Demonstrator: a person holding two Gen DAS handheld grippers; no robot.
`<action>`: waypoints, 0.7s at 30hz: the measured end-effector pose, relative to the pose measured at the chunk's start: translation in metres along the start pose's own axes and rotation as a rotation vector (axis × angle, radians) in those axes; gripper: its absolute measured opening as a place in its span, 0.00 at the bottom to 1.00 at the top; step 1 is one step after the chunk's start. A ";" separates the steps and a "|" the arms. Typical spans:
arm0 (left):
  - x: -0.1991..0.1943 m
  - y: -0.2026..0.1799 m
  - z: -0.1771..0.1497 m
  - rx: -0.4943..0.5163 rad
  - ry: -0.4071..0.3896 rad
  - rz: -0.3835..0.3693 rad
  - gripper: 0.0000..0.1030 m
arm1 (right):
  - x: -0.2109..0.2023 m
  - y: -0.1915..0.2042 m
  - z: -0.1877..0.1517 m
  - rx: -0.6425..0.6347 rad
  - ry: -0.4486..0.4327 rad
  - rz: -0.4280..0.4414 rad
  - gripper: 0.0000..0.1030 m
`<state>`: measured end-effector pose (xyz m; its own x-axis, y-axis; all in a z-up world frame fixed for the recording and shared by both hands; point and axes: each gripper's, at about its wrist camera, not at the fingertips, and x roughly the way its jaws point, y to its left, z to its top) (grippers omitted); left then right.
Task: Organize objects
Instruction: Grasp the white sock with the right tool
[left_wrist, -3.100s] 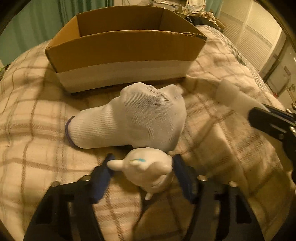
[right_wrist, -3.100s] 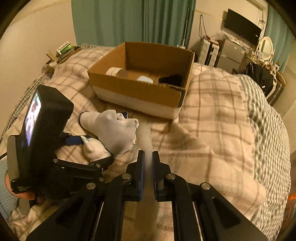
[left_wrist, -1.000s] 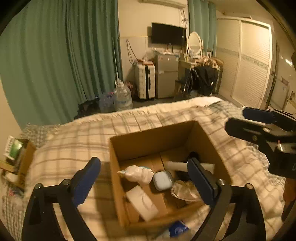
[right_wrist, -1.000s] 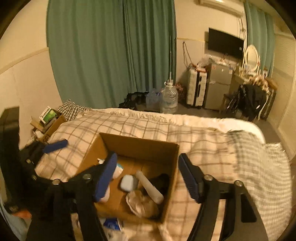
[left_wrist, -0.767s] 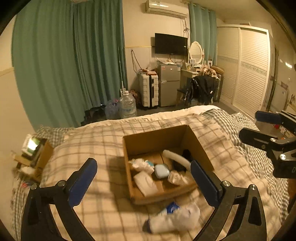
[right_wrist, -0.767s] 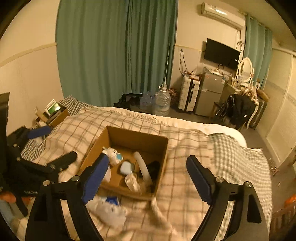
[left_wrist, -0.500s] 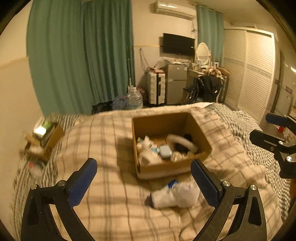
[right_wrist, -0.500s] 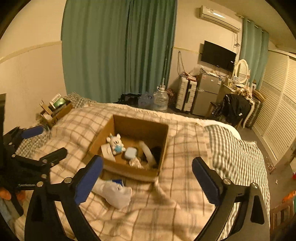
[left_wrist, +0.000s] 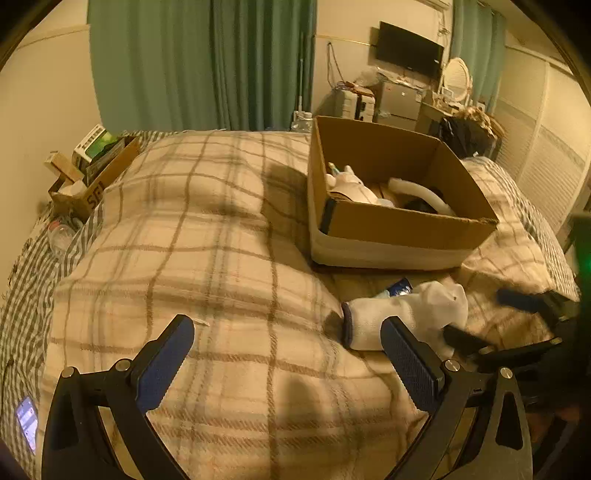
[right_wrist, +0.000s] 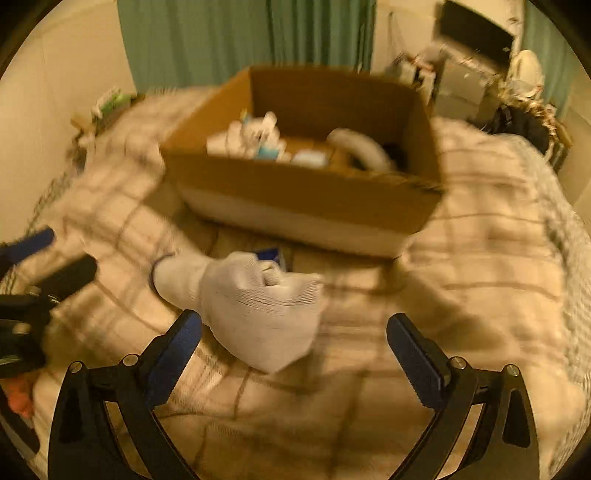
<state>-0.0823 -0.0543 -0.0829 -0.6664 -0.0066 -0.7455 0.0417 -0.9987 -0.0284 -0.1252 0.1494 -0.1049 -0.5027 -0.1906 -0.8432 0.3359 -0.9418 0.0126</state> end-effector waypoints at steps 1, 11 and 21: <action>0.001 0.001 -0.001 -0.004 0.005 0.003 1.00 | 0.007 0.002 0.002 -0.004 0.013 0.010 0.97; 0.006 -0.003 -0.004 0.009 0.030 0.007 1.00 | 0.000 0.004 -0.002 0.011 -0.002 0.027 0.51; 0.015 -0.057 0.003 0.135 0.046 -0.037 1.00 | -0.060 -0.048 0.004 0.063 -0.080 -0.175 0.51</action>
<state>-0.0972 0.0024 -0.0908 -0.6310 0.0291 -0.7752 -0.0847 -0.9959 0.0316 -0.1140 0.2049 -0.0532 -0.6117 -0.0413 -0.7900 0.1884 -0.9775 -0.0948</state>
